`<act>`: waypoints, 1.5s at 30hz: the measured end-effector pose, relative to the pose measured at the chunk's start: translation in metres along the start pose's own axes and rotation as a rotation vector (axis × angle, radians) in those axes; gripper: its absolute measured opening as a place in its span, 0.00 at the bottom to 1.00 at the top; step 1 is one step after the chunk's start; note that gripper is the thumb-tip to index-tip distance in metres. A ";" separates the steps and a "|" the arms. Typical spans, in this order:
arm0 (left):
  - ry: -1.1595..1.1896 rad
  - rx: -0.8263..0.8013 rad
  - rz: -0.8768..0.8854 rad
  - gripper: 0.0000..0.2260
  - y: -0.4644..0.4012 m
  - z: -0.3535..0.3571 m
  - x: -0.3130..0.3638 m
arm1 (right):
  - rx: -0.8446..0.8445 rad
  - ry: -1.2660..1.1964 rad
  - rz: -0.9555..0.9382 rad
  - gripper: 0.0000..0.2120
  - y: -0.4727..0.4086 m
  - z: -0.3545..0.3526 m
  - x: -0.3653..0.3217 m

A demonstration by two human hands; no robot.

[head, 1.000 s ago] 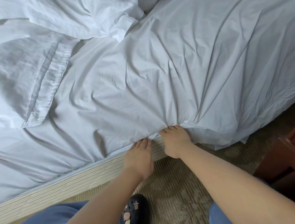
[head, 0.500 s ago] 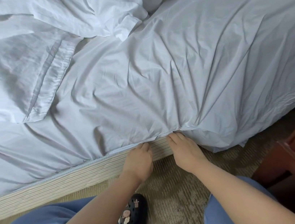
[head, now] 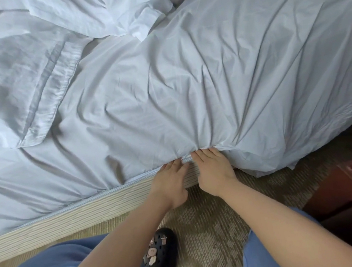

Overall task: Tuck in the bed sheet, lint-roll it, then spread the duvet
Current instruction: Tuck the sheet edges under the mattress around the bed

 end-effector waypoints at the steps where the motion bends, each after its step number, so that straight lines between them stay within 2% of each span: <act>1: 0.017 -0.015 -0.006 0.33 -0.001 -0.003 0.002 | 0.021 -0.024 0.026 0.27 -0.008 -0.003 -0.002; 5: 0.033 -0.090 -0.036 0.27 -0.003 -0.013 0.006 | -0.005 -0.139 0.034 0.25 -0.012 -0.010 -0.002; 8: -0.059 -0.035 -0.013 0.18 -0.004 -0.020 0.008 | 0.084 -0.276 0.053 0.24 0.010 -0.007 0.011; 12: -0.208 0.033 0.088 0.13 -0.006 -0.025 0.024 | 0.050 -0.395 0.159 0.21 0.024 0.002 0.015; 14: -0.226 0.024 0.134 0.12 -0.010 -0.027 0.036 | 0.009 -0.646 0.366 0.18 0.021 0.006 0.012; 17: -0.193 -0.028 0.119 0.13 -0.018 -0.030 0.047 | -0.080 -1.200 0.834 0.14 0.013 0.014 0.006; 19: -0.187 -0.070 0.127 0.13 -0.022 -0.030 0.048 | -0.113 -1.447 1.032 0.15 0.010 0.015 0.008; 23: -0.222 -0.147 0.140 0.12 -0.032 -0.026 0.041 | -0.198 -1.892 1.184 0.16 0.005 0.014 0.022; 27: -0.189 -0.149 0.160 0.12 -0.045 -0.024 0.043 | -0.042 -2.160 1.416 0.13 -0.006 0.018 0.036; 30: -0.122 -0.098 0.191 0.12 -0.054 -0.025 0.050 | -0.003 -2.039 1.510 0.06 -0.010 0.021 0.050; 33: -0.042 -0.034 0.235 0.16 -0.060 -0.027 0.054 | -0.028 -1.778 1.482 0.07 -0.006 0.007 0.078; 36: 0.001 0.050 0.332 0.20 -0.063 -0.027 0.059 | 0.179 -1.456 1.512 0.16 0.006 -0.011 0.123; 39: -0.007 0.104 0.435 0.21 -0.061 -0.029 0.069 | 0.446 -1.355 1.479 0.22 0.004 -0.013 0.139; 43: -0.011 0.073 0.514 0.25 -0.059 -0.034 0.075 | 0.528 -1.277 1.402 0.28 0.003 -0.011 0.156; 45: -0.007 0.070 0.515 0.26 -0.060 -0.036 0.073 | 0.512 -1.205 1.417 0.27 0.003 -0.010 0.178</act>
Point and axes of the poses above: each hand's wrist, its own y-axis away from the middle knuckle, its own z-axis out of the palm, x = y × z, the point moved 1 cm from there along -y, towards the middle knuckle, and after that the axes turned 15 degrees about y, right-handed, at the moved point
